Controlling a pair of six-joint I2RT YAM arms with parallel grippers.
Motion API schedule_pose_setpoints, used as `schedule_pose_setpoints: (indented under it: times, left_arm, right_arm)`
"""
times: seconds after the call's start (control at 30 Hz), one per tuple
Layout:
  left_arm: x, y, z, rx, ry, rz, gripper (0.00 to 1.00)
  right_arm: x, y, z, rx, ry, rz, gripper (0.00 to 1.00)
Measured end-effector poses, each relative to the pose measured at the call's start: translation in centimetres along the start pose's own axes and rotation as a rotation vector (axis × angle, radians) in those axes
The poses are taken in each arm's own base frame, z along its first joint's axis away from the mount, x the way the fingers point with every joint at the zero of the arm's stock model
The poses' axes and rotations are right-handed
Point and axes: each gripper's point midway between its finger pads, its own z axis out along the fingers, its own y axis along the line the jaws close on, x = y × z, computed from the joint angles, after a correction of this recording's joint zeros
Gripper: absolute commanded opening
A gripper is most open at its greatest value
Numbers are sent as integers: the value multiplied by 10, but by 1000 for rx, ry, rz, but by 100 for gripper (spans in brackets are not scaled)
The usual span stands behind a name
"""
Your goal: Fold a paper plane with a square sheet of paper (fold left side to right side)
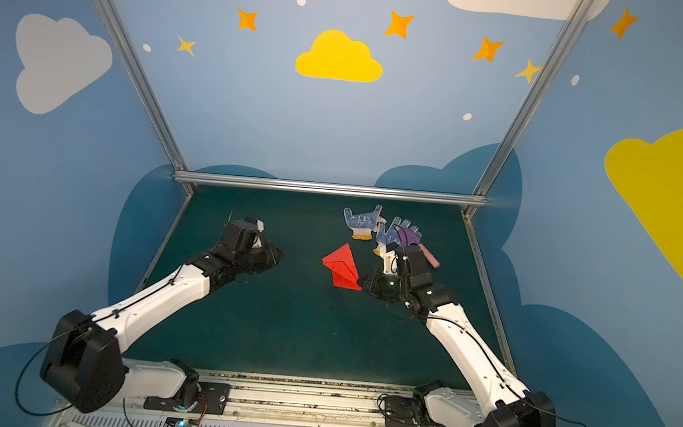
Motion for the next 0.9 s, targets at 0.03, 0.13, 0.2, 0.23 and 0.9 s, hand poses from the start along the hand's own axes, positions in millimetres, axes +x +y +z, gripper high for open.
schedule_pose_setpoints:
  times: [0.03,0.13,0.2,0.23,0.9]
  left_arm:
    - [-1,4,-3,-9,-4,-9,20]
    - [3,24,-6,-49,5,-32,22]
    - [9,38,-7,-79,17,-49,22]
    - [11,45,-8,-95,24,-59,23]
    - [14,65,-16,-106,64,-106,38]
  right_arm:
    - [-4,-2,-7,51,-9,-33,0]
    - [-19,-15,-25,231,-44,-128,0]
    - [-24,-27,-35,354,-54,-182,0]
    - [-24,-34,-40,425,-53,-210,0]
    - [97,-77,42,1005,381,-661,46]
